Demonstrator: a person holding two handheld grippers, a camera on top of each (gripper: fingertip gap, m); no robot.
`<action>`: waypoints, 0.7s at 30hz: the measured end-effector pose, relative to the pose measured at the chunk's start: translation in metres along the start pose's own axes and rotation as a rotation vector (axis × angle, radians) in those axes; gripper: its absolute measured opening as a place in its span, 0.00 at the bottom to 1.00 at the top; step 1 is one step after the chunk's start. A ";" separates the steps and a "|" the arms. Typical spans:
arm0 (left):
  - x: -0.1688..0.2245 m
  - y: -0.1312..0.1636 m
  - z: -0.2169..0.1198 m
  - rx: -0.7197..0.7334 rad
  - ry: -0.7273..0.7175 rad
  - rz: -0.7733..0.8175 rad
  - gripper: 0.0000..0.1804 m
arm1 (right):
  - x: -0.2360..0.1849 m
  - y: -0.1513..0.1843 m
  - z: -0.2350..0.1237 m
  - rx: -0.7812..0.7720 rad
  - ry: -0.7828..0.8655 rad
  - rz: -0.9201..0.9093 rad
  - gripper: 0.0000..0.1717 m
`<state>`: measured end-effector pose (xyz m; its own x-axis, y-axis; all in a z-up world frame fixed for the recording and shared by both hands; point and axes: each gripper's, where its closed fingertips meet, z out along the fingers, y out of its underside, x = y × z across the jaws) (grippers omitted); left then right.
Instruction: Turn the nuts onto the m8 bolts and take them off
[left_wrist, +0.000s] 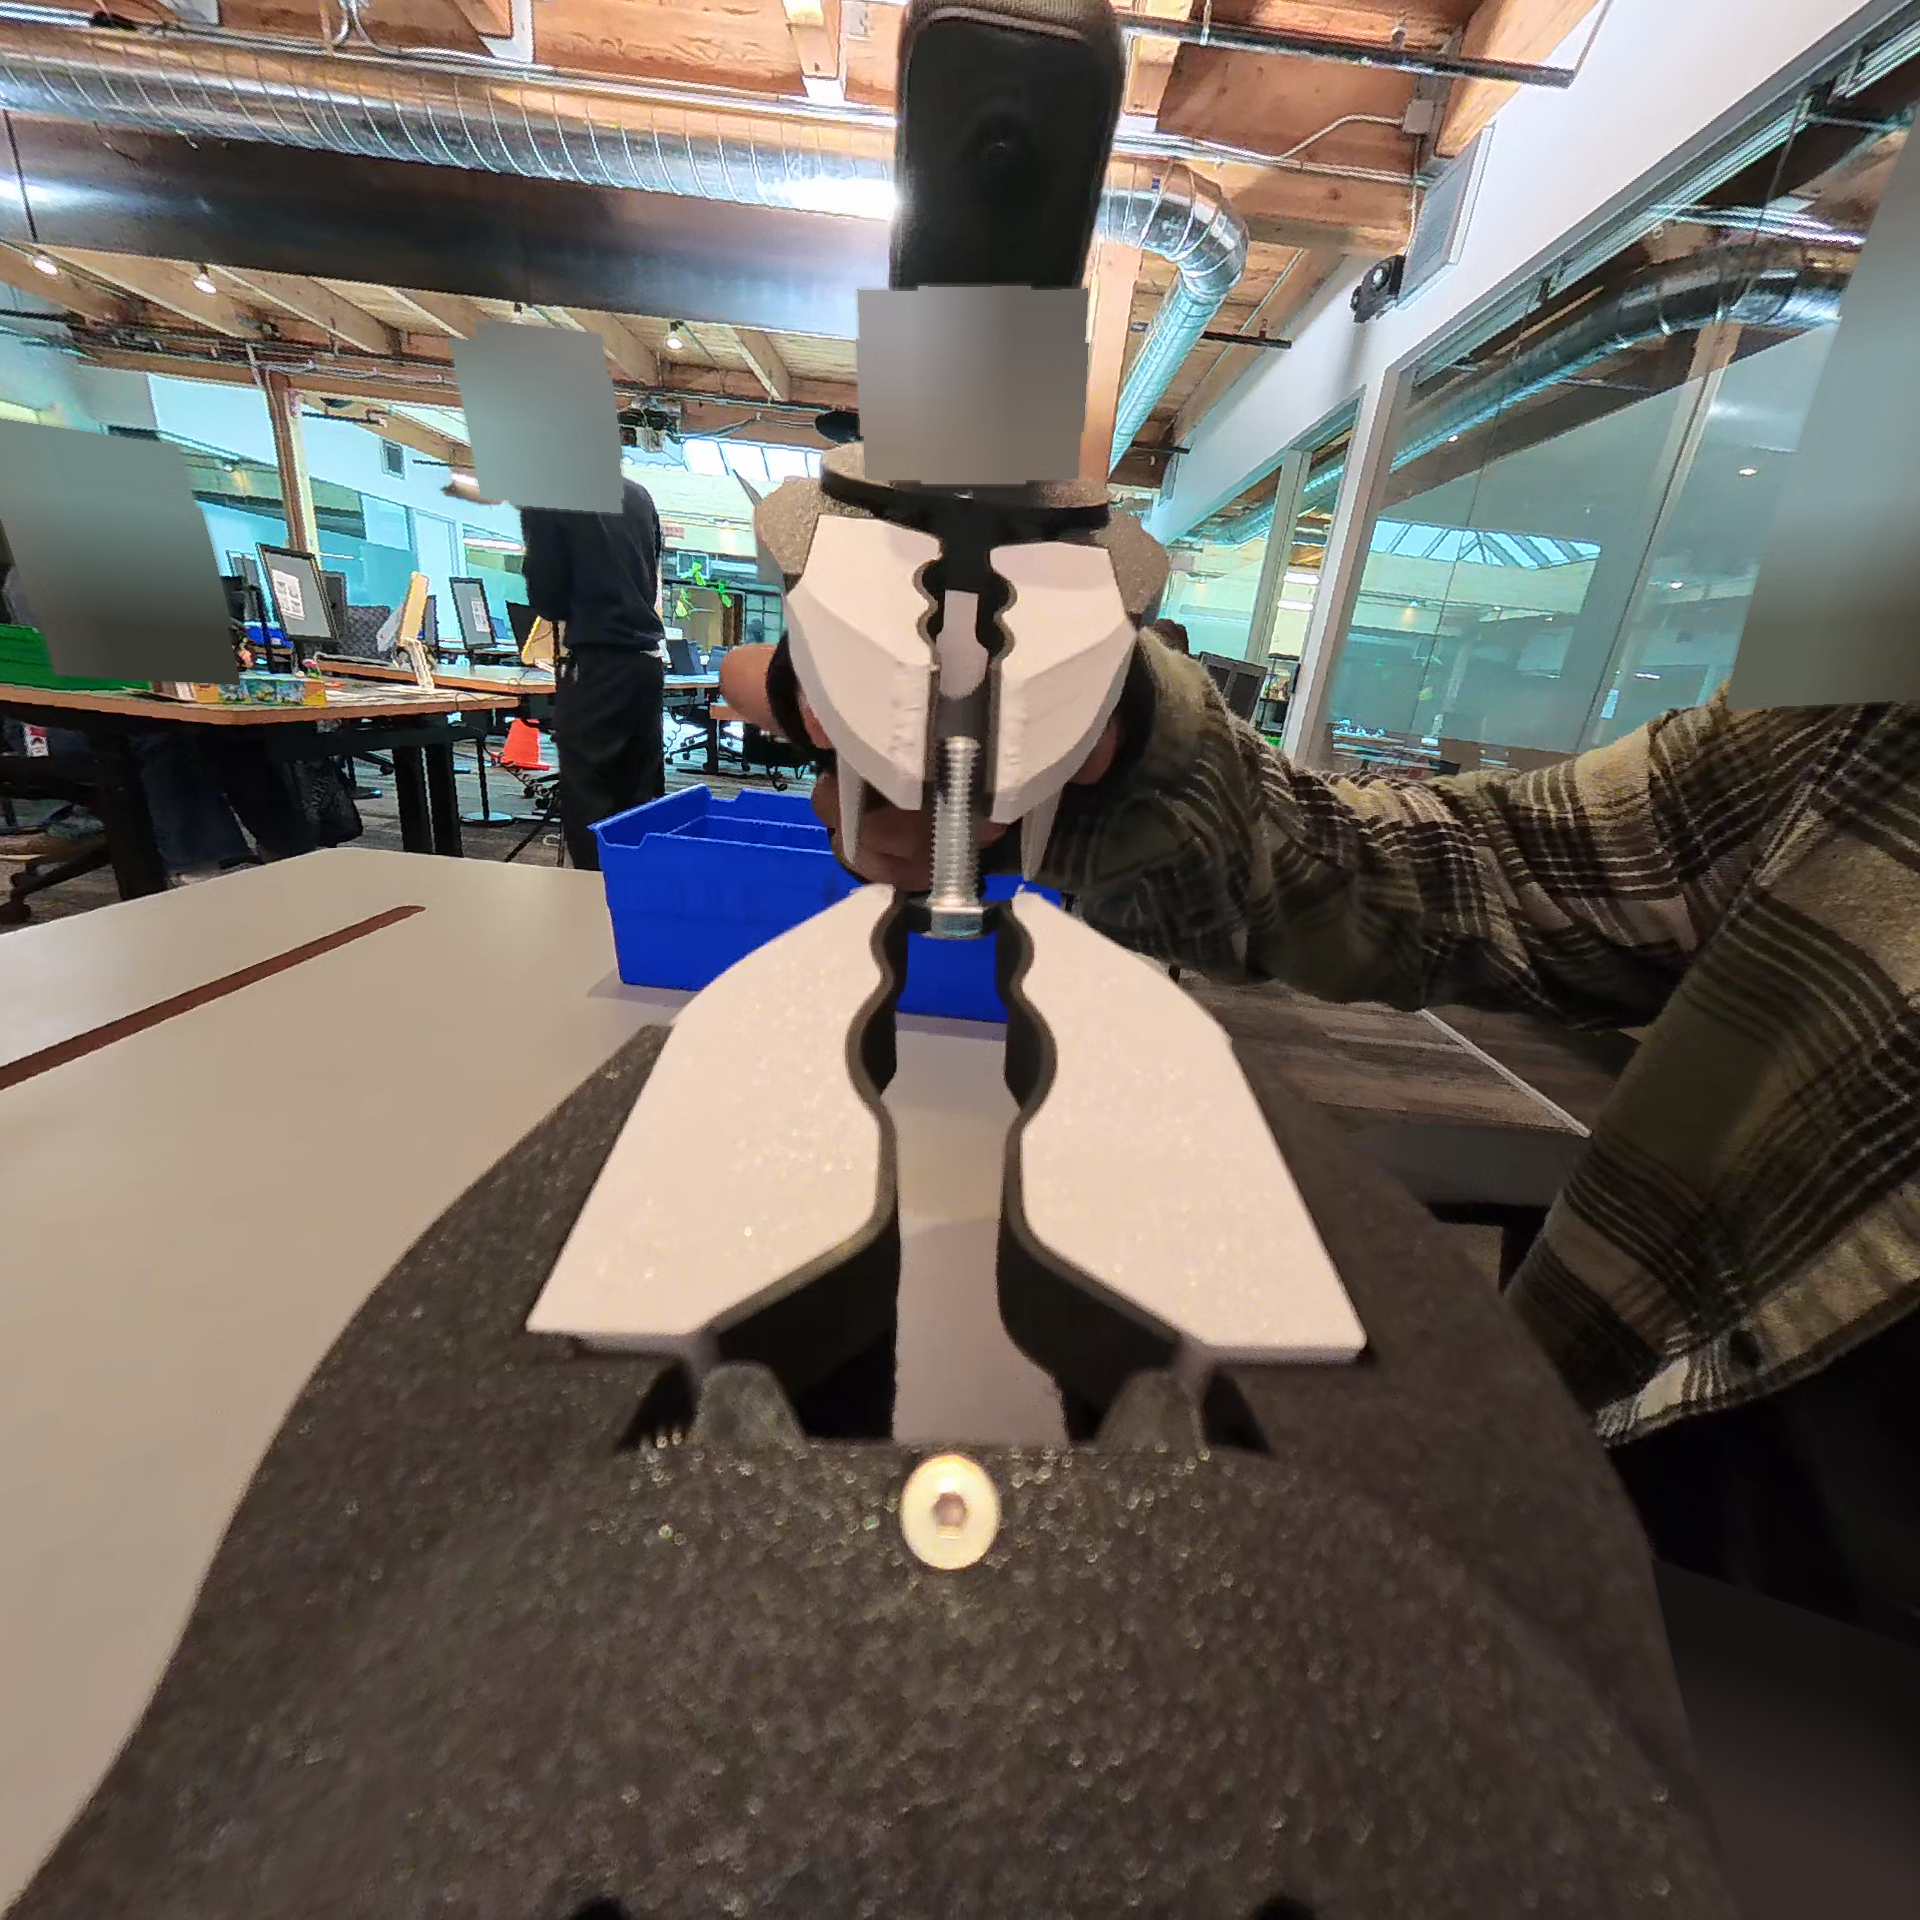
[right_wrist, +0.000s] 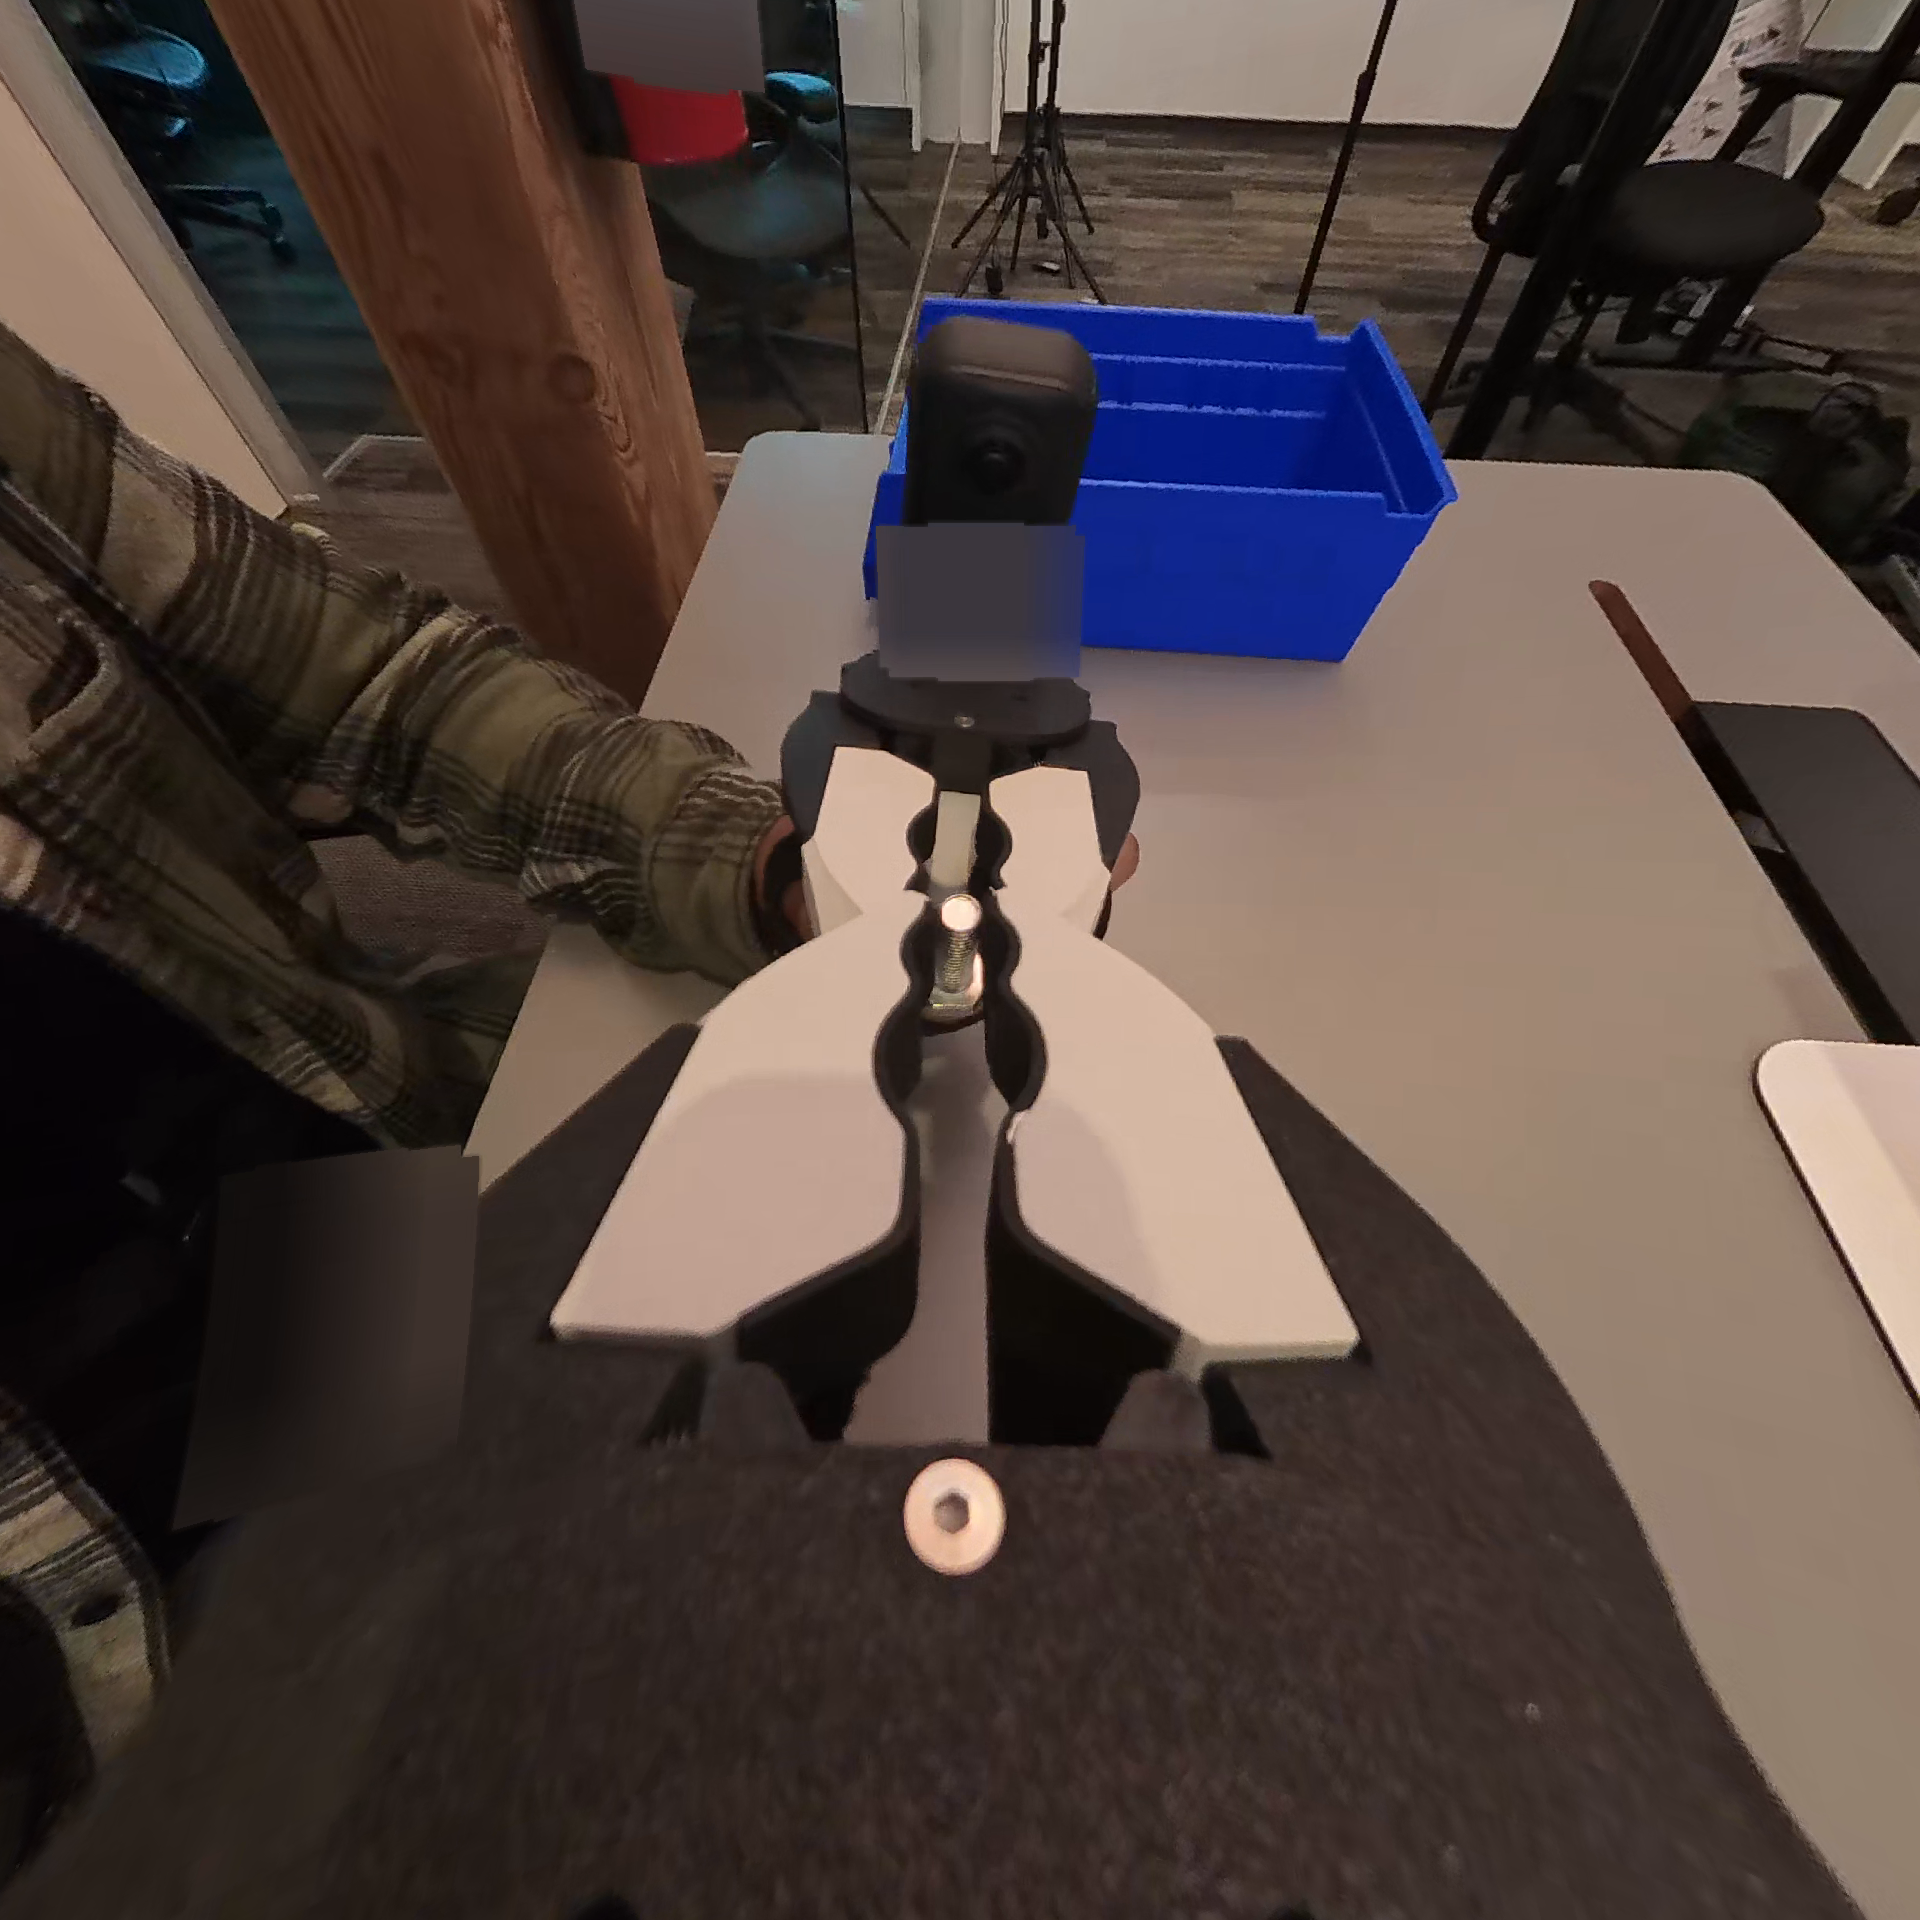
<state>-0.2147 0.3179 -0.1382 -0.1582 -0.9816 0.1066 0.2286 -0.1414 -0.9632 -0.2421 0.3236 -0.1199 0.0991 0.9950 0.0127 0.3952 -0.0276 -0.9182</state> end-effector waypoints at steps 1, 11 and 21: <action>0.000 0.000 0.001 0.003 0.000 -0.001 0.09 | 0.000 0.000 -0.001 0.001 0.000 0.003 0.04; -0.008 0.004 0.002 -0.009 -0.023 -0.061 0.17 | 0.093 0.052 -0.217 -0.109 0.564 0.154 0.04; -0.016 0.008 -0.003 -0.029 -0.053 -0.068 0.17 | 0.132 0.262 -0.353 -0.444 0.856 0.618 0.05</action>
<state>-0.2128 0.3323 -0.1484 -0.1213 -0.9754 0.1842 0.1914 -0.2051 -0.9598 0.1973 0.4141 -0.2192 0.9106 0.4123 0.0297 0.3332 -0.6897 -0.6428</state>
